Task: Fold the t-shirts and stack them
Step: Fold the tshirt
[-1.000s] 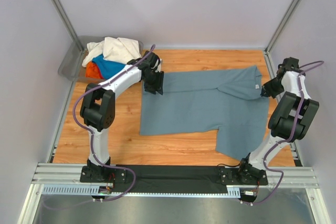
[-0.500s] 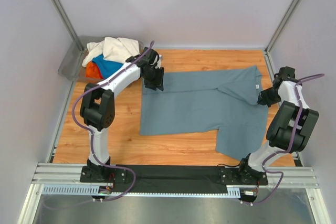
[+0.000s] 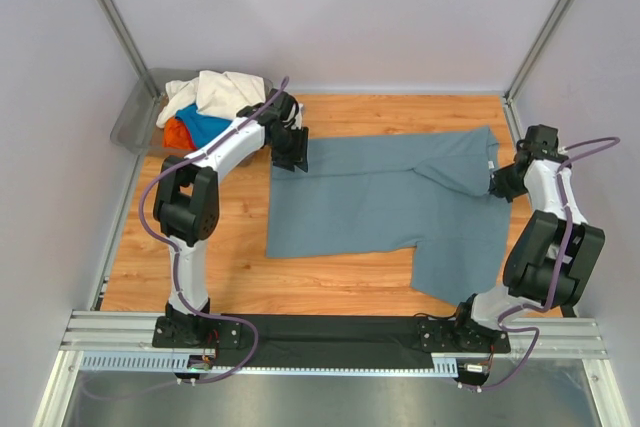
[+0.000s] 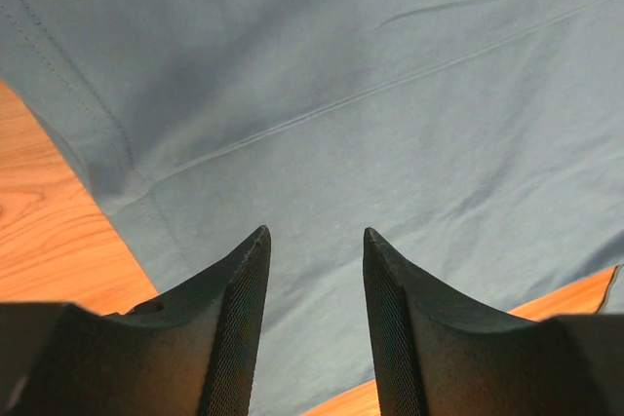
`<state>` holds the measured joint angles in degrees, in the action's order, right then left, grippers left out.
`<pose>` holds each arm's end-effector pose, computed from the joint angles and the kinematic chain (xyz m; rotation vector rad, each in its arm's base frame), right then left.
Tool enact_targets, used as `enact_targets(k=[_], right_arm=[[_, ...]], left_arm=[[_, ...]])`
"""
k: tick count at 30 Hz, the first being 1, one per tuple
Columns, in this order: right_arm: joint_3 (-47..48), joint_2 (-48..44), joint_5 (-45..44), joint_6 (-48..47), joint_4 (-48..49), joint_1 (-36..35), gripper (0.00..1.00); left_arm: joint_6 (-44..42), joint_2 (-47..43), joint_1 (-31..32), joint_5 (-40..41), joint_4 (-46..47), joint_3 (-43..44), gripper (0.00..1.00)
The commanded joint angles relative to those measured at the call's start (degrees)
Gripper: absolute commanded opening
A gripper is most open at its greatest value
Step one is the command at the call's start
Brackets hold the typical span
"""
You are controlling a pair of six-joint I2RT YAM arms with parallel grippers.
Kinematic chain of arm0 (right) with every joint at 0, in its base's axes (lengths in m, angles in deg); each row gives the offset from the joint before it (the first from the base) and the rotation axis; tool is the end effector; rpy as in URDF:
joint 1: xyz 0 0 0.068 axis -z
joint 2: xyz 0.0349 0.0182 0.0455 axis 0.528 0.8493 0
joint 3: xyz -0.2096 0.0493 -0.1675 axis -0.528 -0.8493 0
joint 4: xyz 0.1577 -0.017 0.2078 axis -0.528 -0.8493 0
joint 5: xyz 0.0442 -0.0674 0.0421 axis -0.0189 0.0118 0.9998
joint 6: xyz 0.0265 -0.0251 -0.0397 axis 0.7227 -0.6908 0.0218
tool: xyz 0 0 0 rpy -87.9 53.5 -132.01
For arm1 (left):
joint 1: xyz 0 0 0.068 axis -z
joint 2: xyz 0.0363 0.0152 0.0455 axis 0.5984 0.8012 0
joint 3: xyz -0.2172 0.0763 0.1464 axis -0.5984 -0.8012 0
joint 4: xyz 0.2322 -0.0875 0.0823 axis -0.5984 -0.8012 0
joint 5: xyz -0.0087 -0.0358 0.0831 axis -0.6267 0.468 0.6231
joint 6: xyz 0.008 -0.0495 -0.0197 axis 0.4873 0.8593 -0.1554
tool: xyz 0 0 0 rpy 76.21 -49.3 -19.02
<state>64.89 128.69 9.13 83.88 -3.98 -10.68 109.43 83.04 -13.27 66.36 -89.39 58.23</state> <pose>0.2885 -0.1136 0.2404 1.5445 2.2520 0.0647 0.4001 -0.1820 0.2273 0.1490 2.7288 -0.5169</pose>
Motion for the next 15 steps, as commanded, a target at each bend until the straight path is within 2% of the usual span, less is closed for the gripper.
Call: enact_targets(k=[1, 15], right_arm=[[-3.1, -2.5, -2.8, 2.0, 1.9, 0.0, 0.00], [-9.0, -2.4, -0.3, 8.1, 3.3, 0.0, 0.00]], left_arm=[[-0.4, -0.1, 0.0, -0.8, 0.2, 0.8, 0.50], [-0.8, 0.1, -0.9, -0.8, -0.5, 2.0, 0.50]])
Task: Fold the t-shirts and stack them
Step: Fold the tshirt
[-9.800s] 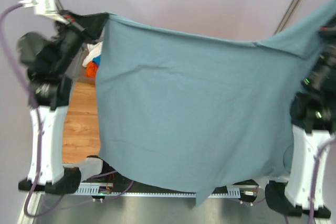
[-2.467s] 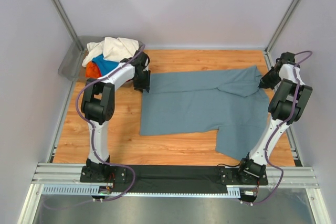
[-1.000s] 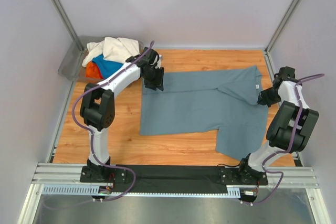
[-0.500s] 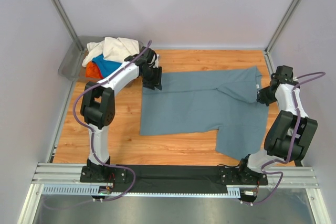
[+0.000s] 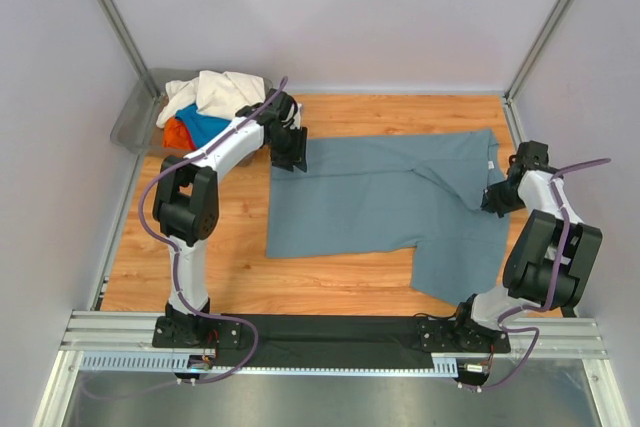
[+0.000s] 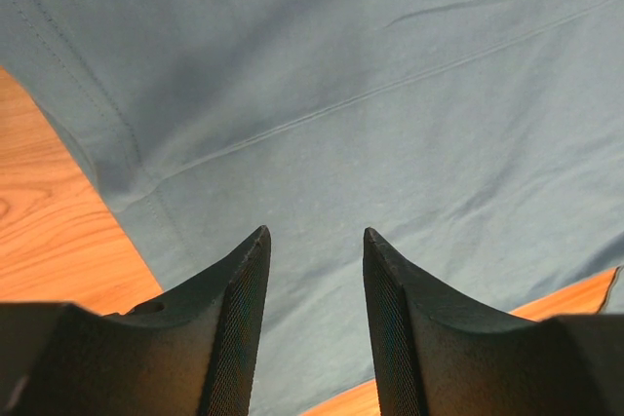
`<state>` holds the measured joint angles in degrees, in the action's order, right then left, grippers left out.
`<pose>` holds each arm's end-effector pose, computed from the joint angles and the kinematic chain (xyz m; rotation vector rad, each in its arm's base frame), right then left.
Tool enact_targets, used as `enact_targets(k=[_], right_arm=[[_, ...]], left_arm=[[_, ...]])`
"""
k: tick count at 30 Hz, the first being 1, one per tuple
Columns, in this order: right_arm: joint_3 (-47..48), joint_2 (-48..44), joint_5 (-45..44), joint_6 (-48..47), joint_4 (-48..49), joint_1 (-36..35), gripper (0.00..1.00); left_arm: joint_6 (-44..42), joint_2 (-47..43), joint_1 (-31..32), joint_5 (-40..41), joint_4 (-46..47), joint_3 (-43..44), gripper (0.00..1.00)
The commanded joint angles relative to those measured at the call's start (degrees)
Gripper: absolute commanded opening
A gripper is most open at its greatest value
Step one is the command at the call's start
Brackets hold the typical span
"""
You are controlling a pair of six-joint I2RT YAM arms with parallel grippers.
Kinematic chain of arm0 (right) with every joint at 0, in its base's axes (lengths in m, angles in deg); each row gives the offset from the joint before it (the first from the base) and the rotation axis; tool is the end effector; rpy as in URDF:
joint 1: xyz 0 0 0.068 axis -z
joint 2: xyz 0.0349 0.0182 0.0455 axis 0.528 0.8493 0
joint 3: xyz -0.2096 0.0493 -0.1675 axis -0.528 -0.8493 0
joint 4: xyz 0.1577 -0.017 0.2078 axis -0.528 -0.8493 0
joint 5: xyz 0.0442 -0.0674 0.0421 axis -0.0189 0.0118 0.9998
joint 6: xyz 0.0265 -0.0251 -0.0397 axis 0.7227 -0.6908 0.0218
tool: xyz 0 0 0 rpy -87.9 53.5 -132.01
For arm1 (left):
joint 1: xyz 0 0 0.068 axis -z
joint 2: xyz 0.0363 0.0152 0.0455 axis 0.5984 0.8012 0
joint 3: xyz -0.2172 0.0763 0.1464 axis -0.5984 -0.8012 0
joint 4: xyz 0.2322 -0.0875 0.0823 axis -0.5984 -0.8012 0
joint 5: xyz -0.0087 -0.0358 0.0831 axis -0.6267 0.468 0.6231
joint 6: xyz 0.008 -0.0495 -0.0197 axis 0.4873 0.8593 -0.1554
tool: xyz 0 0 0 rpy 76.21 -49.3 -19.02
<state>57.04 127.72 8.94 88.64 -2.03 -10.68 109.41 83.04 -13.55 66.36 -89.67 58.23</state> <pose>0.2703 -0.1067 0.2073 1.6856 2.2549 0.0533 0.4005 -0.1799 0.2270 0.1423 2.7334 -0.5138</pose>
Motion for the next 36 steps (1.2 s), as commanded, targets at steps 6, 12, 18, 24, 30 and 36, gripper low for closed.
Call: enact_targets(k=[6, 12, 18, 24, 30, 36], right_arm=[[-2.1, -0.5, -0.4, 3.4, 3.5, 0.0, 0.00], [3.7, 3.5, -0.4, -1.4, 5.2, 0.0, 0.02], [20.3, 18.8, 4.6, -10.1, 7.2, 0.7, 0.04], [35.4, 29.4, 10.7, -11.7, 6.3, 1.6, 0.49], [24.6, 19.4, 11.5, -18.3, 3.6, -2.0, 0.63], [10.4, 8.3, 7.2, -21.7, 9.2, -3.2, 0.61]], left_arm=[[-0.8, 0.2, -0.9, -0.8, -0.2, 2.0, 0.50], [-1.1, 0.0, -1.0, -2.7, -0.4, 2.0, 0.51], [-0.8, -2.2, -0.4, -3.6, 0.0, -1.2, 0.51], [-1.5, -4.9, 1.5, -1.8, -0.6, -3.0, 0.51], [-1.5, -5.7, 3.6, -0.5, -1.4, -0.9, 0.51], [-0.8, -4.3, 6.2, -2.2, -2.7, 0.7, 0.50]])
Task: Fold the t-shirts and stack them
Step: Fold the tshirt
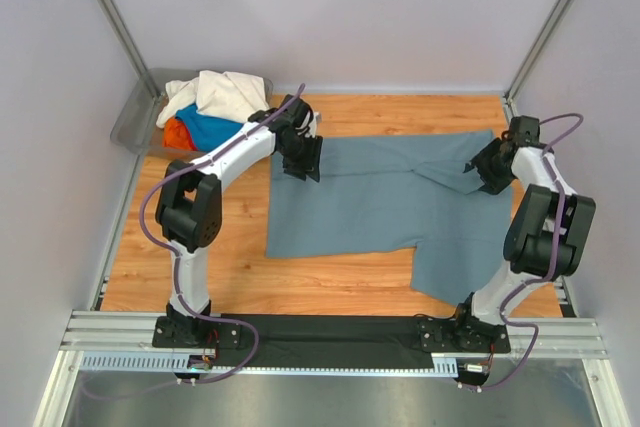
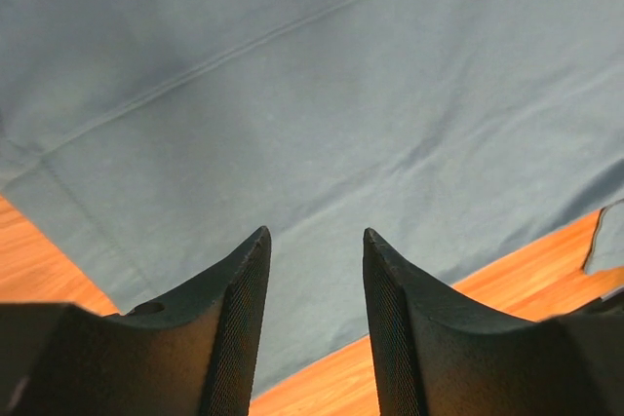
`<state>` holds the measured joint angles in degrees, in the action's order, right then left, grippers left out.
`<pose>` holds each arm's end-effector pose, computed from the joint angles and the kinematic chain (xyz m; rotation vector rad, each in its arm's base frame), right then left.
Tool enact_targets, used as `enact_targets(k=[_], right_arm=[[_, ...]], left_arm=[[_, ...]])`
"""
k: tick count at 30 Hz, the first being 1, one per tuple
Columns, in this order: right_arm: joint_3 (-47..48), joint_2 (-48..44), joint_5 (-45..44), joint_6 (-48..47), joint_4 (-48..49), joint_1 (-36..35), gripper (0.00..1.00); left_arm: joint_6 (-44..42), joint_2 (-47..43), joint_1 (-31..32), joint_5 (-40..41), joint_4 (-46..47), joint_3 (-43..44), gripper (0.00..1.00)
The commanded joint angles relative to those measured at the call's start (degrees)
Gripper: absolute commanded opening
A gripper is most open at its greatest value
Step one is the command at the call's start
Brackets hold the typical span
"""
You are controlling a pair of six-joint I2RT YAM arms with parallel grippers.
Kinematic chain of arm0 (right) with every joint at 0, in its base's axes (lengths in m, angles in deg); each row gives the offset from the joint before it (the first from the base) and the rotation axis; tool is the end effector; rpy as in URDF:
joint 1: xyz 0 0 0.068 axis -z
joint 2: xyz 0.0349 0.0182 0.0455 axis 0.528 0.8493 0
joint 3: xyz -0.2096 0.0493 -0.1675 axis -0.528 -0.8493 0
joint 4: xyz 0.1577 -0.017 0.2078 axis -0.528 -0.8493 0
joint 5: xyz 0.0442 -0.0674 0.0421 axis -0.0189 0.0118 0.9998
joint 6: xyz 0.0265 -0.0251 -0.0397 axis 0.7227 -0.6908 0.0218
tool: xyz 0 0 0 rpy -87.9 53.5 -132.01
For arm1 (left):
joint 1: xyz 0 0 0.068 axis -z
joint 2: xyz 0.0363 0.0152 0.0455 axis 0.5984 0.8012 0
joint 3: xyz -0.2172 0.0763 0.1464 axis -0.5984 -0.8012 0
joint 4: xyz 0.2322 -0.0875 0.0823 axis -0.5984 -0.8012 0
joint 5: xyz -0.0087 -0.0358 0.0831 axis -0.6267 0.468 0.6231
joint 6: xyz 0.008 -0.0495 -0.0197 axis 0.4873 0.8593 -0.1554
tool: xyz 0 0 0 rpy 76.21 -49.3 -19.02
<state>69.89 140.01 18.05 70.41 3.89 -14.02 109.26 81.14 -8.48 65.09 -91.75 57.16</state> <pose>0.3429 -0.1064 0.2101 1.1500 2.4588 0.2290 0.3741 -0.2106 0.2336 0.2740 2.7612 -0.5575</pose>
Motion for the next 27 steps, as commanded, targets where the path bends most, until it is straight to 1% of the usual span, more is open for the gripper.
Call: enact_targets(k=[1, 2, 4, 9, 16, 19, 20, 22, 26, 27], right_arm=[[-6.6, -5.0, -1.8, -3.7, 5.4, 0.1, 0.58], [-8.4, -6.1, 0.0, -4.1, 7.1, 0.1, 0.54], [-11.0, -5.6, 2.0, -4.6, 10.9, 0.0, 0.52], [-8.9, -1.0, 2.9, -5.3, 12.8, -0.2, 0.45], [-8.3, 2.6, 2.6, -4.8, 13.5, -1.0, 0.44], [-7.6, 3.0, 2.3, -4.4, 13.5, -1.4, 0.36], [-7.5, 2.7, 2.2, -4.3, 13.6, -1.5, 0.31], [-6.2, 2.6, 1.2, -4.2, 13.3, -1.4, 0.29], [-2.4, 5.1, 0.0, -4.3, 10.1, -1.4, 0.15], [-2.0, 5.5, 0.3, -4.1, 10.1, -1.4, 0.13]], left_arm=[[-0.7, -3.1, 1.3, -0.9, -0.5, 1.3, 0.50], [-0.9, -3.4, 1.4, -1.0, -0.1, 0.3, 0.50], [-1.2, -3.8, 1.4, -0.9, -0.1, -0.2, 0.50], [-2.0, -4.7, 1.4, -0.6, -1.5, 0.0, 0.50], [-2.5, -5.5, 1.3, 0.4, -1.3, -0.8, 0.50], [-2.5, -5.5, 1.3, 0.9, -1.2, -0.8, 0.50], [-2.5, -5.6, 1.3, 1.1, -1.0, -0.7, 0.50], [-2.7, -5.4, 1.3, 1.5, -0.8, -0.5, 0.50], [-2.7, -4.4, 1.3, 1.2, -1.0, 0.6, 0.50], [-2.7, -4.2, 1.3, 0.8, -1.1, 0.7, 0.50]])
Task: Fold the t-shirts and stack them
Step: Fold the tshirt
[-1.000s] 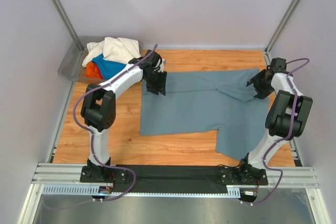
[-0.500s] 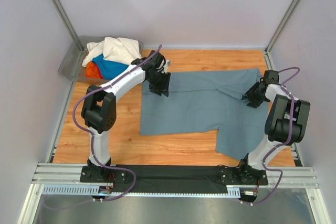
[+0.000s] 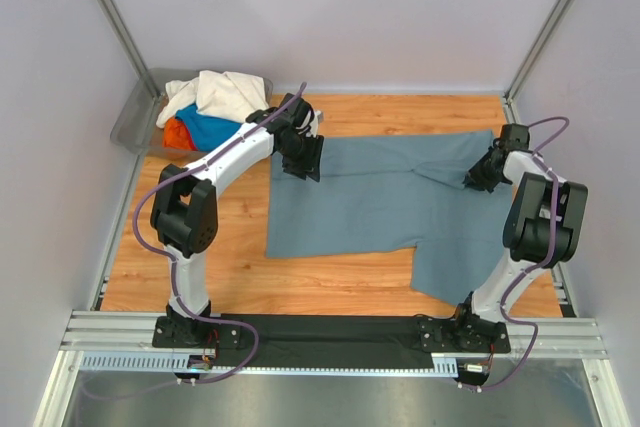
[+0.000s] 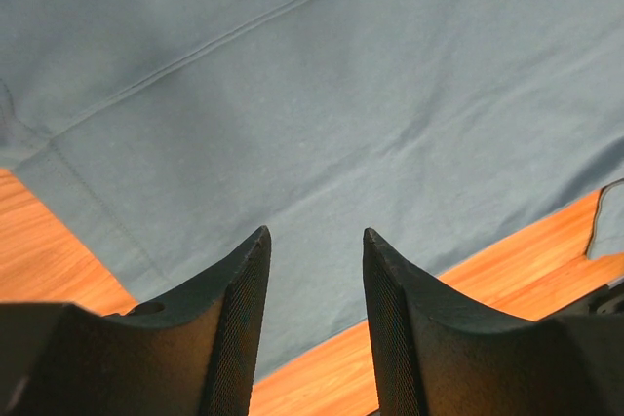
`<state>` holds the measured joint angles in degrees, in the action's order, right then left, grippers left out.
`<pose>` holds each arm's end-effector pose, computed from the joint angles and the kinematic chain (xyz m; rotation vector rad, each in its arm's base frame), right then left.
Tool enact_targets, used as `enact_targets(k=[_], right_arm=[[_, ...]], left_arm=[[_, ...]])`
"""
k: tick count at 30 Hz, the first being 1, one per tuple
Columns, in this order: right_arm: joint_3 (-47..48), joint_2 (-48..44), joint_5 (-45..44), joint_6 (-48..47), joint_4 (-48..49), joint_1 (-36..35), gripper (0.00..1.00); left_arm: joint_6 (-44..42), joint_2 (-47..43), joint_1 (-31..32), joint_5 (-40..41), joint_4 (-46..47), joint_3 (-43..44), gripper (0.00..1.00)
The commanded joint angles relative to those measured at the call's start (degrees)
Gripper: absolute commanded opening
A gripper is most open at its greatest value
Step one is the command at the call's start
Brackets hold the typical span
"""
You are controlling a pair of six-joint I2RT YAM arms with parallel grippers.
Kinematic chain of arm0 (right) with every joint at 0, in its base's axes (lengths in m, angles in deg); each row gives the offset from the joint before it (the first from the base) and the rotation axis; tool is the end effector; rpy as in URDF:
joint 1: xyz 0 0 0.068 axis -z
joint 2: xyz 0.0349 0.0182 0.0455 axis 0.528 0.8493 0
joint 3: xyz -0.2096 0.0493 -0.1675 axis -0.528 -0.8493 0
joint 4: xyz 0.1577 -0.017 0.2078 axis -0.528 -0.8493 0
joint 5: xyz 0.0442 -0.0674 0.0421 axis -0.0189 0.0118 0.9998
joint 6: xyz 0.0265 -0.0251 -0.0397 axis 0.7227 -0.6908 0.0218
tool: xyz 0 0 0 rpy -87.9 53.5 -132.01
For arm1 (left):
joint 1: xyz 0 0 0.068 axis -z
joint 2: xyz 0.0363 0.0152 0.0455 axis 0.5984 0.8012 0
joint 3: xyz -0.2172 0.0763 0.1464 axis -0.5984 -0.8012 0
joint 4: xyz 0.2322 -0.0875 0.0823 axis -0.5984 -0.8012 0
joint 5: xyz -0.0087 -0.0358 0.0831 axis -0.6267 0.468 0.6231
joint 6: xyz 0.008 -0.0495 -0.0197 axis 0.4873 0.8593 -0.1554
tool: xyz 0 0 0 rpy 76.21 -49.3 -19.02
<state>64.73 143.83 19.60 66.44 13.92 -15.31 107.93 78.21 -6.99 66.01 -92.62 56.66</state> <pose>0.3513 -0.0994 0.1699 1.0189 2.4936 0.2531 0.3610 -0.2153 0.2508 0.3374 2.7243 -0.5480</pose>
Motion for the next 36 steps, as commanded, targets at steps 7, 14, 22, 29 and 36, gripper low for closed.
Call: enact_targets(k=[7, 14, 22, 29, 36], right_arm=[[7.2, 3.1, 2.6, 8.2, -2.3, -0.4, 0.00], [13.4, 7.3, 7.7, 32.5, -1.0, -0.5, 0.00], [10.3, 12.8, 19.5, 54.9, 19.2, 1.5, 0.37], [24.4, 10.6, 19.0, 8.9, -4.8, 2.4, 0.63], [16.2, 3.4, 17.2, -9.5, -7.1, 2.0, 0.44]], left_arm=[[-1.6, -1.4, -0.2, -0.1, -0.2, 1.4, 0.50], [-1.1, 0.3, -0.2, -3.3, 2.8, 1.2, 0.50], [0.2, -0.6, 0.3, -3.8, 3.9, -2.0, 0.49], [0.3, -1.1, 0.3, -4.8, 5.2, -3.2, 0.49], [-1.2, -1.7, 0.2, -5.3, 4.4, -3.2, 0.49]])
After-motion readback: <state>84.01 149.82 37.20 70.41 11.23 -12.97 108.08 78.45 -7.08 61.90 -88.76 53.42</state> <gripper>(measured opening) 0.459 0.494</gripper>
